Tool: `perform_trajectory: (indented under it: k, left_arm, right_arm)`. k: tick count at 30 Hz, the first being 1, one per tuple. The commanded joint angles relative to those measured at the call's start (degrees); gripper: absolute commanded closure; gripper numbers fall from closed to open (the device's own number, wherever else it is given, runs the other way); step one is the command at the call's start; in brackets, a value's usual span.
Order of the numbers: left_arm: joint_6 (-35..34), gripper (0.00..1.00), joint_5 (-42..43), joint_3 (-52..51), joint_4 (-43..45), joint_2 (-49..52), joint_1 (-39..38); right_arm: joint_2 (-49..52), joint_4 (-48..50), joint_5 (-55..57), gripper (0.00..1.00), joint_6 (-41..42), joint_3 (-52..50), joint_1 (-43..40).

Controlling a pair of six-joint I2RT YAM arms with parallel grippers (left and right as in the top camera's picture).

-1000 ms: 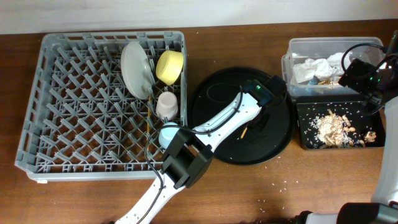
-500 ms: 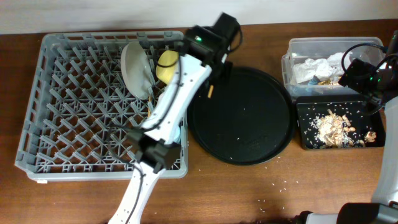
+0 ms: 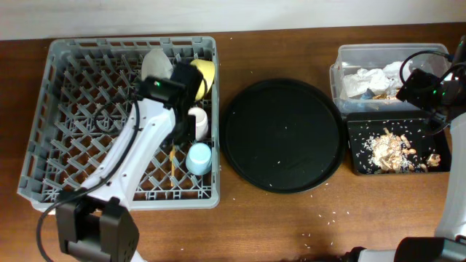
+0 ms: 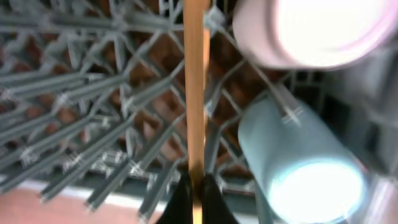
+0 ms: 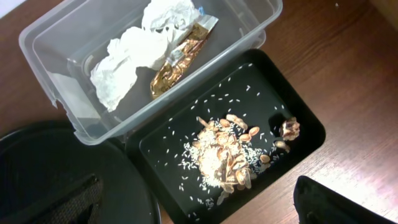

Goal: Sort waste into correct bins and load items into the dishwasher rack

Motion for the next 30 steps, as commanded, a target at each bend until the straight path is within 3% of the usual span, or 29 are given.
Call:
perform_trajectory:
  k: [1,2,3,5,6,10,14,15,16,20,26,30]
  left_arm:
    - [-0.1,1.0,-1.3,-4.8,4.2,-0.6,2.4]
    - [1.2,0.99,-1.3,-5.2,5.2,-0.6,2.5]
    - [2.3,0.9,-1.3,-5.3,5.4,-0.5,2.5]
    - [2.3,0.57,-1.3,-5.3,5.6,-0.6,2.5]
    - [2.3,0.47,-1.3,-5.3,5.6,-0.5,2.5]
    - [0.8,0.48,3.4,-3.4,3.6,-1.6,2.5]
    - [0.5,0.5,4.2,3.9,4.0,-12.2,2.4]
    - [0.4,0.41,7.2,4.8,6.7,-16.4,1.9]
    - [0.5,0.0,9.3,4.8,8.4,-19.9,0.9]
    - [0.5,0.0,9.3,4.8,9.0,-25.9,0.4]
    - [0.5,0.0,9.3,4.7,9.0,-26.5,0.4]
    - [0.5,0.0,9.3,4.7,9.0,-26.5,0.4]
  right_arm:
    - [0.2,0.0,1.0,0.01,0.7,0.2,-0.1]
    - [0.2,0.0,1.0,0.02,0.7,0.2,-0.1]
    - [0.2,0.0,0.9,0.01,0.7,0.2,-0.1]
    - [0.2,0.0,0.9,0.02,0.7,0.2,-0.1]
    - [0.2,0.0,1.0,0.02,0.7,0.2,-0.1]
    - [0.2,0.0,1.0,0.01,0.6,0.2,-0.1]
    - [0.2,0.0,0.9,0.02,0.7,0.2,-0.1]
    - [0.2,0.0,1.0,0.02,0.7,0.2,-0.1]
    - [0.2,0.0,0.9,0.01,0.6,0.2,-0.1]
    - [0.2,-0.1,1.0,0.02,0.7,0.2,-0.1]
    - [0.3,0.0,1.0,0.01,0.6,0.2,0.8]
    - [-5.9,0.0,1.1,0.02,0.6,0.1,11.7]
